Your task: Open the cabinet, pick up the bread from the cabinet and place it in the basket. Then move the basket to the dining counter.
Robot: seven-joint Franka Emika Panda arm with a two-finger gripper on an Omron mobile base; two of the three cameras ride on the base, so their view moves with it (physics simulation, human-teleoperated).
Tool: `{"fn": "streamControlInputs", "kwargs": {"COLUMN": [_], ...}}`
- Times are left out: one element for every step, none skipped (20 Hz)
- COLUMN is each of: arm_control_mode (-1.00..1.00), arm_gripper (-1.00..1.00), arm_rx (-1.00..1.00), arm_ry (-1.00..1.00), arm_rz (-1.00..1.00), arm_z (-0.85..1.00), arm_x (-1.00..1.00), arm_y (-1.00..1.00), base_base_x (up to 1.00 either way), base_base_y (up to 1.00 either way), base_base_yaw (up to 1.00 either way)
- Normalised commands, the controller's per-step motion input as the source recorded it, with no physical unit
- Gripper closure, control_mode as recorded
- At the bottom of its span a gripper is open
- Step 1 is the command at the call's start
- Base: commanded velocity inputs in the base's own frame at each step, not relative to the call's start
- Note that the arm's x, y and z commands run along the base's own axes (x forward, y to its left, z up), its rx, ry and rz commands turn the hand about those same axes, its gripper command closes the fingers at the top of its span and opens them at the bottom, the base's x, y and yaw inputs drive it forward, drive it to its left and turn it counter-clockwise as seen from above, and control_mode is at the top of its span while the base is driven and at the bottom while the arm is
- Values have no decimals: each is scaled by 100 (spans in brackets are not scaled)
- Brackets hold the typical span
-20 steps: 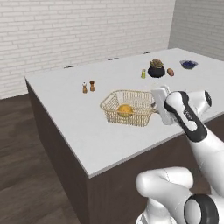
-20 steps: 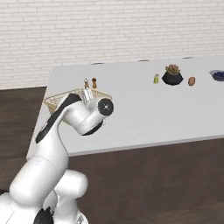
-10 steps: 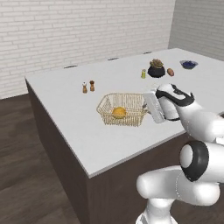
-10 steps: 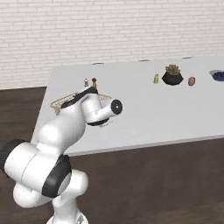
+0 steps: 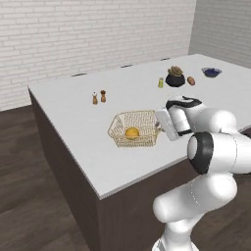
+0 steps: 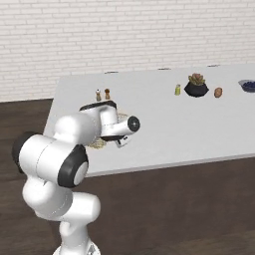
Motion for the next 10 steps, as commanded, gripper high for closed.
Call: {"fn": "streamControlInputs", "kwargs": {"arm_control_mode": [-100, -100, -100, -100, -100, -100, -100, -100, -100, -100], "arm_gripper": [100, 100, 100, 100, 100, 100, 100, 100, 100, 100], "arm_rx": [-14, -18, -16, -17, -15, -15, -14, -13, -12, -11], "arm_ry": [0, 0, -2, -1, 0, 0, 0, 0, 0, 0], "arm_rz": [0, 0, 0, 0, 0, 0, 0, 0, 0, 0], "arm_z": [-46, -62, -52, -55, -54, -52, -49, -46, -46, -45], "arm_x": [13, 14, 14, 14, 18, 20, 17, 16, 14, 11], "arm_y": [17, 34, 24, 26, 19, 16, 13, 6, 6, 4], "base_base_x": [0, 0, 0, 0, 0, 0, 0, 0, 0, 0], "base_base_y": [0, 0, 0, 0, 0, 0, 0, 0, 0, 0], "base_base_yaw": [0, 0, 0, 0, 0, 0, 0, 0, 0, 0]}}
